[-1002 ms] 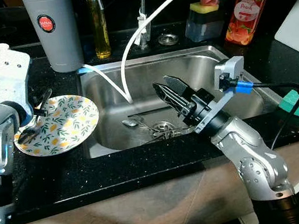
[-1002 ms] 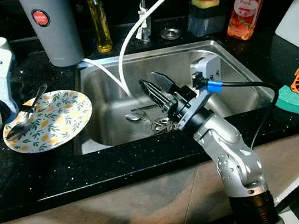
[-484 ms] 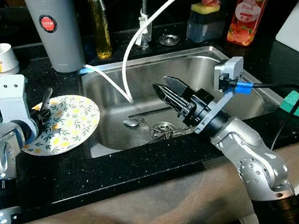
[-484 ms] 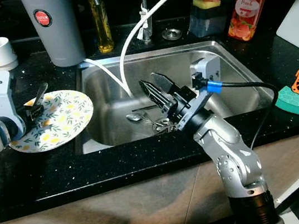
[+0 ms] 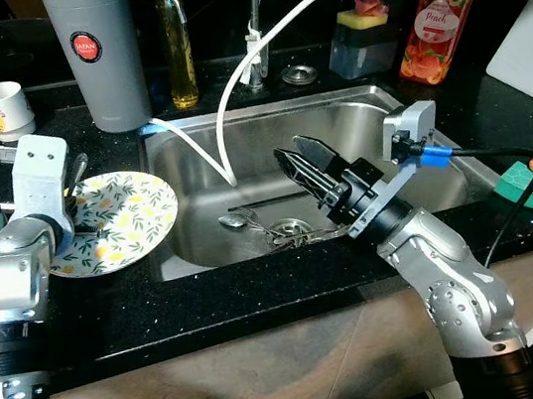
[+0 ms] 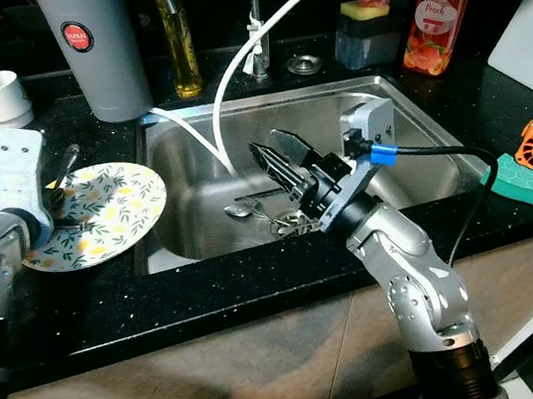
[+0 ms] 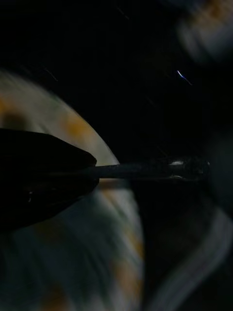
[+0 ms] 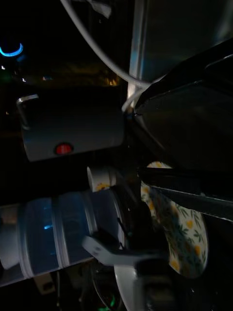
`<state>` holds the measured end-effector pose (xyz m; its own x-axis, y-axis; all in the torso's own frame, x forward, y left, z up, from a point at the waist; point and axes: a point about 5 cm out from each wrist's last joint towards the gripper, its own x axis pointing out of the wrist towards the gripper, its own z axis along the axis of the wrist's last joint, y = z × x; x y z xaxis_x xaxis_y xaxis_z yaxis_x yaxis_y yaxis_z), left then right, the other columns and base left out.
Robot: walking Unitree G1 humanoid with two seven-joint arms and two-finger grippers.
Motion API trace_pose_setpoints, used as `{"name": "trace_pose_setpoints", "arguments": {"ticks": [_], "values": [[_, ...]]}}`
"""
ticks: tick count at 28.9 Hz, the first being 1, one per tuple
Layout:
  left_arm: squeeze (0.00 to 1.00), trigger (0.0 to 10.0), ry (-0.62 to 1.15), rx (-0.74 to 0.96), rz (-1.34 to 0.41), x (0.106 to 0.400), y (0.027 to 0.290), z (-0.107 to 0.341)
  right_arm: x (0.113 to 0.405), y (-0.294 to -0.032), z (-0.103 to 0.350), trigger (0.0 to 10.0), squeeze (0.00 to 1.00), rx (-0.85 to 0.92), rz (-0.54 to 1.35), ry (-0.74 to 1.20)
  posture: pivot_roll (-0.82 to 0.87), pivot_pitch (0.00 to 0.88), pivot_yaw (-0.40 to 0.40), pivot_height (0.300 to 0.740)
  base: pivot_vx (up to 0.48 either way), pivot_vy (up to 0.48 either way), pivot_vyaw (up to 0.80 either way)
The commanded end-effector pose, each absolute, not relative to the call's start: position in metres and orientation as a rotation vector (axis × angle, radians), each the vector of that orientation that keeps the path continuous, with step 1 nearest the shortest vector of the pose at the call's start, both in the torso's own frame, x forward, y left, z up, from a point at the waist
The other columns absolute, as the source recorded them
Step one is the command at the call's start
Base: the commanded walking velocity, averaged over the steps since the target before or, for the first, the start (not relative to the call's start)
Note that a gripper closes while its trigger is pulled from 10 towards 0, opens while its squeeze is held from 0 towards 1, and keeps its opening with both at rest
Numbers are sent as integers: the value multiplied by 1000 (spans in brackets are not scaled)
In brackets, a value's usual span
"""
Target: Kitchen organization
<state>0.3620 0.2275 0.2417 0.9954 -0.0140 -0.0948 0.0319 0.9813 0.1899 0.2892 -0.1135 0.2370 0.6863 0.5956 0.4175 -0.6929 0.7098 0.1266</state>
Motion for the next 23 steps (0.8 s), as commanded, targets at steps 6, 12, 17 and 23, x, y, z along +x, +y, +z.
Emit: {"name": "trace_pose_setpoints", "arguments": {"ticks": [6, 12, 17, 23], "values": [[0, 10000, -65, 50, -520, 372, 86, 270, 291, -112, 237, 10000, 0, 290, 724, -356, 93, 48, -39, 740, 0, 0, 0], [1000, 10000, 54, 302, -569, 373, 34, 217, 289, -113, 238, 10000, 0, 290, 706, -361, 54, 51, -15, 740, 0, 0, 0], [1000, 10000, -42, 213, -517, 374, 38, 222, 288, -115, 238, 10000, 0, 289, 692, -365, 43, 49, -11, 740, 0, 0, 0], [0, 10000, -306, 100, -509, 359, 83, 273, 288, -120, 238, 10000, 0, 284, 671, -368, 52, 47, -19, 740, 0, 0, 0]]}}
